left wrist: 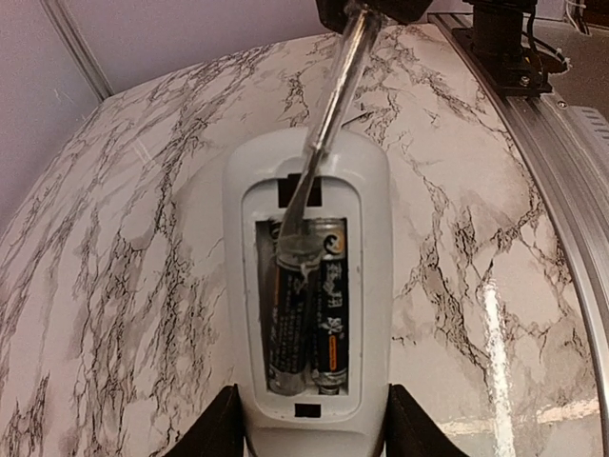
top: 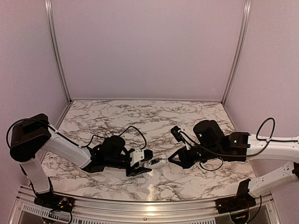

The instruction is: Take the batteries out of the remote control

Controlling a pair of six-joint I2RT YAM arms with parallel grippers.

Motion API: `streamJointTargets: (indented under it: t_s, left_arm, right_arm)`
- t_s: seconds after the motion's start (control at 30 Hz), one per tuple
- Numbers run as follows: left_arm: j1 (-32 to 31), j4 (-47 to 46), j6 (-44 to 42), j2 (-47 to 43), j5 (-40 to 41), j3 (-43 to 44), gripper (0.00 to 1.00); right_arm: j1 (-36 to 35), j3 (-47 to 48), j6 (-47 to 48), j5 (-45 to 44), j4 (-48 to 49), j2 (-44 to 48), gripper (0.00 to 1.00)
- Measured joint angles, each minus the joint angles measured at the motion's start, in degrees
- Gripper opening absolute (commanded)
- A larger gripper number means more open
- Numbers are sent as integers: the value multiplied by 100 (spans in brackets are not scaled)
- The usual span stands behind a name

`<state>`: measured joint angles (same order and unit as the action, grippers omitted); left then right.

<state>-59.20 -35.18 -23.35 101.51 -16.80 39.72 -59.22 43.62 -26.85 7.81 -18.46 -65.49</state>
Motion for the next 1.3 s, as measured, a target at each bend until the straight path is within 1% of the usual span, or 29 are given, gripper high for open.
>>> streamJointTargets:
  t_s: [0.23,0.43,0.77,0.9,1.1,1.3]
  left_arm:
    - [-7,-96,0,90,31,52,0]
    - [26,-310,31,90,-118,52,0]
    - [153,-400,140,114,-149,61,0]
    - [179,-400,153,120,-127,61,0]
    - [181,-400,155,122,-129,61,0]
    - [184,-400,164,122,-129,61,0]
  right_arm:
    - [0,7,-15,-63,-50,57,0]
    - [0,15,-11,-42,-116,247,0]
    - [-35,693,87,22,-741,459,0]
    - [-35,839,120,4,-817,562,0]
    - [-37,817,146,-39,-839,415,0]
    - [-39,649,188,-81,-599,118,0]
